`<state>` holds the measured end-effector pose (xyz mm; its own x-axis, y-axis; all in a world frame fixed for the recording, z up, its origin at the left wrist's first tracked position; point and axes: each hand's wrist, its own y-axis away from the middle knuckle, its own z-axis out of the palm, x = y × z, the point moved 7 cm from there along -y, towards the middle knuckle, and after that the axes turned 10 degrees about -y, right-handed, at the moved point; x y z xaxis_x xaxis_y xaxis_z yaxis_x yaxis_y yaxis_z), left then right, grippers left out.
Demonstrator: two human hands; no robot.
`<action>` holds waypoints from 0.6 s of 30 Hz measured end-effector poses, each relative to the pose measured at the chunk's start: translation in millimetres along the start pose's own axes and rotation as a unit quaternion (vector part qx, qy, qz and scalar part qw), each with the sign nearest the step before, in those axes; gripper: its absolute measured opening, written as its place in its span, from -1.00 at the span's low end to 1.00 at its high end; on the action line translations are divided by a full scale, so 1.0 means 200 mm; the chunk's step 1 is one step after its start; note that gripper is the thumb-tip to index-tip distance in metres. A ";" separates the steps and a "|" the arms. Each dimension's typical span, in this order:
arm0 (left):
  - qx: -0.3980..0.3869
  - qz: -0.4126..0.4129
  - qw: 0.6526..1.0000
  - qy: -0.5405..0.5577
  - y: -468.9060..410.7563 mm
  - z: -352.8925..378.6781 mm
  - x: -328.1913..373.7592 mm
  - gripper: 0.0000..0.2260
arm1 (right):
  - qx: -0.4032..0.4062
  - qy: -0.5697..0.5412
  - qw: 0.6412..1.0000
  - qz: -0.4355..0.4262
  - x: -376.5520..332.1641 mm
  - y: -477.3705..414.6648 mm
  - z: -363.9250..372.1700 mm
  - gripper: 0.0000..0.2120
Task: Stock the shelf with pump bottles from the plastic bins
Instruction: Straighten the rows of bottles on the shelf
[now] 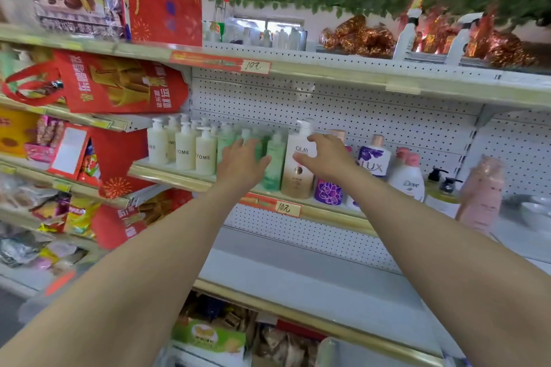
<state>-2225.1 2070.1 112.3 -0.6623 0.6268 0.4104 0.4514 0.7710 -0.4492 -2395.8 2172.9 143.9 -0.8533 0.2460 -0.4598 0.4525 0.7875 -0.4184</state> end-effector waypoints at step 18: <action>0.008 0.012 1.000 -0.006 -1.05 -0.07 -1.06 -0.48 | -0.027 0.016 1.000 0.002 -0.51 -0.98 0.71 -0.34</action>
<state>-2172.3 1777.2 130.6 -0.6580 0.6439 0.3904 0.4582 0.7538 -0.4710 -2360.4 1912.3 162.4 -0.8595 0.2667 -0.4360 0.4424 0.8154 -0.3734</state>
